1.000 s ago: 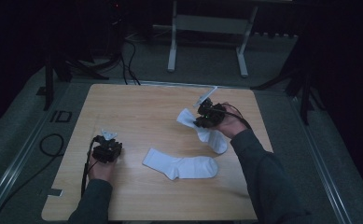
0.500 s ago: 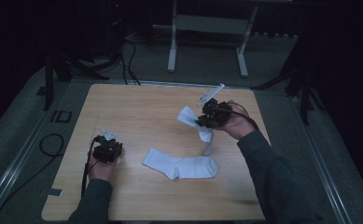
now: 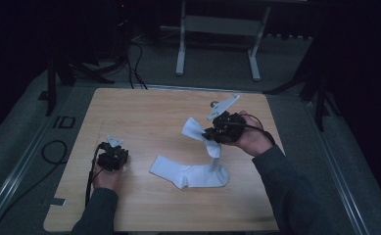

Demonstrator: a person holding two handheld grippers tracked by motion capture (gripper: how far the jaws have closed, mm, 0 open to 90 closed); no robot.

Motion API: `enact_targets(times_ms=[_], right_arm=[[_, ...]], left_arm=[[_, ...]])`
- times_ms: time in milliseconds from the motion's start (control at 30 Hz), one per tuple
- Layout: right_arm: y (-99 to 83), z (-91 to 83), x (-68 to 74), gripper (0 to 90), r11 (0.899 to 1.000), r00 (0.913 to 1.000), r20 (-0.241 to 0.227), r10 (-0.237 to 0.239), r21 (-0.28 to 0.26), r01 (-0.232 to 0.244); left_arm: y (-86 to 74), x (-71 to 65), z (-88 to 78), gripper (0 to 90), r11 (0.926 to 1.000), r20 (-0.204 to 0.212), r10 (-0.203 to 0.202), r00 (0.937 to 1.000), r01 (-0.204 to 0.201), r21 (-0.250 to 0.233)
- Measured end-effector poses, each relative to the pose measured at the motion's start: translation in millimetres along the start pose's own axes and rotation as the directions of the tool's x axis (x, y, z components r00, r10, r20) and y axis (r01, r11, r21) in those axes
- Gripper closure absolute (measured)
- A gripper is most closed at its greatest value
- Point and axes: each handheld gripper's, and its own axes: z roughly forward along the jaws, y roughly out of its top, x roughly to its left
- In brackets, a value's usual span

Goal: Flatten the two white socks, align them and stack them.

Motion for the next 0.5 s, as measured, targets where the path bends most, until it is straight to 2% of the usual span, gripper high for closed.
enact_targets(times_ms=[267,333,400,500], right_arm=[[-6.0,-3.1,19.4,82.4,1.000,0.9989,-0.042,-0.019,-0.006,0.019],[-8.0,2.9,23.1,82.4,1.000,0.9984,-0.053,-0.017,-0.002,0.017],[-10.2,15.1,27.9,82.4,1.000,0.9980,-0.059,-0.024,0.016,0.025],[-11.7,31.0,32.4,82.4,1.000,0.9971,-0.075,-0.017,0.012,0.018]], left_arm=[[0.0,-0.6,0.4,80.5,1.0000,0.001,0.000,1.0000,0.000,0.003],[0.0,-0.6,0.3,80.5,1.0000,0.001,0.005,1.0000,-0.005,0.003],[0.0,-0.6,0.1,80.5,1.0000,0.000,0.006,1.0000,-0.006,0.004],[0.0,-0.2,-0.1,80.5,1.0000,0.000,0.002,1.0000,-0.002,0.001]])
